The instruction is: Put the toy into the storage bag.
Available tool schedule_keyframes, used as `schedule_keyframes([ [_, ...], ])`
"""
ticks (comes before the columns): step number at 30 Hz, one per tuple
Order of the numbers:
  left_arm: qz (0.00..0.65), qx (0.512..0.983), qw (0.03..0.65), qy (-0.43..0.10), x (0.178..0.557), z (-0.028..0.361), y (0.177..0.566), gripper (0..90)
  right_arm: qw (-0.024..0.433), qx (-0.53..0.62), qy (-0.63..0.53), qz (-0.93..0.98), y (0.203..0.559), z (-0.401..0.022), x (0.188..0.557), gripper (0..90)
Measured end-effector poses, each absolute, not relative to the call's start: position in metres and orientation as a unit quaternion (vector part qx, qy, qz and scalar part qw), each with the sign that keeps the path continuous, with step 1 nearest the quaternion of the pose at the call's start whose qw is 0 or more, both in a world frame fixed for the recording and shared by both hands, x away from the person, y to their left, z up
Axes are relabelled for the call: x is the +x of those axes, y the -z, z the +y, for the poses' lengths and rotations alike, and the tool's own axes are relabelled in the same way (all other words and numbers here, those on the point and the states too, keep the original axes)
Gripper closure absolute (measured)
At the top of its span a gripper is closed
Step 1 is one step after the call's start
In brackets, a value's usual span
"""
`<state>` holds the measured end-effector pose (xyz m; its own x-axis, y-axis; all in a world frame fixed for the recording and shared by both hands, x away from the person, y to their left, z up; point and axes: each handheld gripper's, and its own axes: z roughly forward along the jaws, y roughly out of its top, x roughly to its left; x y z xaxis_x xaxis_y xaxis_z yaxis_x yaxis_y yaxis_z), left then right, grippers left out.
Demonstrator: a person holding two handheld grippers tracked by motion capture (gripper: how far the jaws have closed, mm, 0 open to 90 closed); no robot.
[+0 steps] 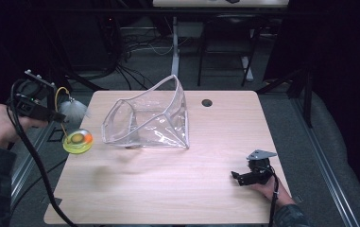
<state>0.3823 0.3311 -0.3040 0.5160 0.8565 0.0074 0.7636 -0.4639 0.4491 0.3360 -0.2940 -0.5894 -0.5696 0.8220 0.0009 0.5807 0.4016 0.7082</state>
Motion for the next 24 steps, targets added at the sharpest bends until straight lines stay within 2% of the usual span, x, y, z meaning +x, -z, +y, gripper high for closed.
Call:
schedule_keyframes([
  [24, 0.471, 0.844, 0.215, -0.14, 0.391, 0.329, 0.265, 88.4, 0.177, 0.43, -0.339, 0.818, 0.589, -0.294, 0.336, 0.0],
])
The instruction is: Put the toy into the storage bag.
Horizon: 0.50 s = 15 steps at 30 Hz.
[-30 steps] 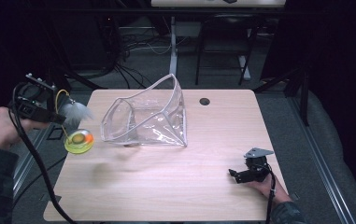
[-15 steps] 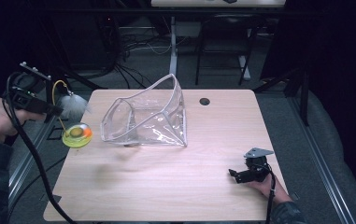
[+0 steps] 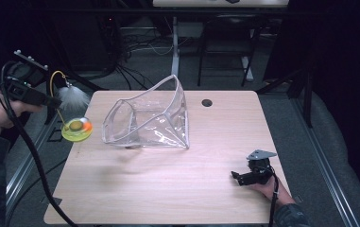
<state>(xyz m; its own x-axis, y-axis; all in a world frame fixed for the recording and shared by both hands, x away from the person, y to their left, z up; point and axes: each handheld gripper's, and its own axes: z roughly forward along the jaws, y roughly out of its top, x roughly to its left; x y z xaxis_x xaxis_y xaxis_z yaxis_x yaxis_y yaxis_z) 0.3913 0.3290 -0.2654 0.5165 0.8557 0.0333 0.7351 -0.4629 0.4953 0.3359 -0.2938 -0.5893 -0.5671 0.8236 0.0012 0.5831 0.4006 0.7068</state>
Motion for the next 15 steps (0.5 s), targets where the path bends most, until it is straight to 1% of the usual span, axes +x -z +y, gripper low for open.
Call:
schedule_keyframes([
  [5, 0.471, 0.843, 0.216, -0.143, 0.394, 0.327, 0.261, 88.4, 0.178, 0.43, -0.338, 0.818, 0.589, -0.294, 0.336, 0.0],
  [15, 0.473, 0.835, 0.231, -0.161, 0.395, 0.332, 0.239, 88.4, 0.179, 0.431, -0.337, 0.818, 0.589, -0.294, 0.336, 0.0],
])
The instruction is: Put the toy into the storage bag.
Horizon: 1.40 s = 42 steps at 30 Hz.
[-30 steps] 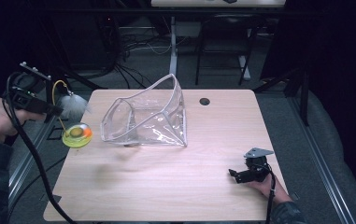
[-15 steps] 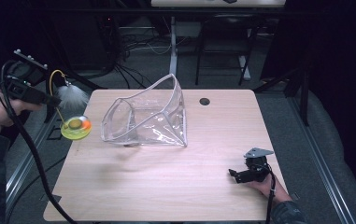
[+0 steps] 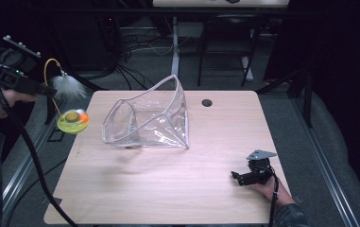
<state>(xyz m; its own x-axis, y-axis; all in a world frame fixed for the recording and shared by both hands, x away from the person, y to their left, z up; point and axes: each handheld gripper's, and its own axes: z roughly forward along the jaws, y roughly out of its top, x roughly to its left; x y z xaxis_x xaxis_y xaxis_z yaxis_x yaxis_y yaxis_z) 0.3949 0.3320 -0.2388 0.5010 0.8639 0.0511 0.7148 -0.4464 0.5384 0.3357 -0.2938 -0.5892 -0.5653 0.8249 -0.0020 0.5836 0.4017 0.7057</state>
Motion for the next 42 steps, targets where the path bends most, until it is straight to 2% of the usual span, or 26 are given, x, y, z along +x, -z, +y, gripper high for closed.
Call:
schedule_keyframes([
  [25, 0.44, 0.848, 0.241, -0.17, 0.411, 0.298, 0.204, 88.4, 0.177, 0.43, -0.339, 0.818, 0.589, -0.294, 0.336, 0.0],
  [42, 0.412, 0.863, 0.253, -0.146, 0.434, 0.266, 0.209, 88.4, 0.178, 0.431, -0.338, 0.818, 0.589, -0.293, 0.336, 0.0],
])
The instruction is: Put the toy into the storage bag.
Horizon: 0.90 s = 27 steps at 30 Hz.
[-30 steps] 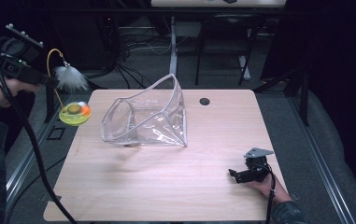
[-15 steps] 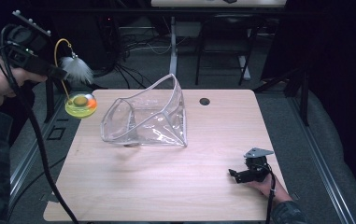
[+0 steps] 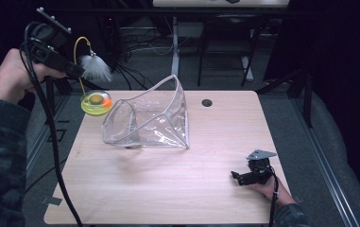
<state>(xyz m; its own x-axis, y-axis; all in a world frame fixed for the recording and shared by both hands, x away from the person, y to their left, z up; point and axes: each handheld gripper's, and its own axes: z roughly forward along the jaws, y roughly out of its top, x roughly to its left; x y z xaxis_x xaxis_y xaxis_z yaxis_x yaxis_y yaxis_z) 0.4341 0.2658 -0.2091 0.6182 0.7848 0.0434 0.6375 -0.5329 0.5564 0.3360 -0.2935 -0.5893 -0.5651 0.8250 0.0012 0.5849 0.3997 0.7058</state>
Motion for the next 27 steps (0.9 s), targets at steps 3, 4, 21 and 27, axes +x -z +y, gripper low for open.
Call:
schedule_keyframes([
  [3, 0.407, 0.865, 0.253, -0.147, 0.433, 0.26, 0.209, 88.4, 0.178, 0.431, -0.338, 0.817, 0.589, -0.293, 0.336, 0.0],
  [4, 0.404, 0.865, 0.259, -0.144, 0.433, 0.257, 0.207, 88.4, 0.178, 0.43, -0.337, 0.818, 0.589, -0.294, 0.336, 0.0],
  [21, 0.39, 0.877, 0.255, -0.119, 0.443, 0.234, 0.228, 88.4, 0.178, 0.431, -0.337, 0.818, 0.589, -0.294, 0.336, 0.0],
  [27, 0.385, 0.881, 0.251, -0.11, 0.45, 0.225, 0.239, 88.4, 0.178, 0.431, -0.337, 0.818, 0.589, -0.294, 0.336, 0.0],
])
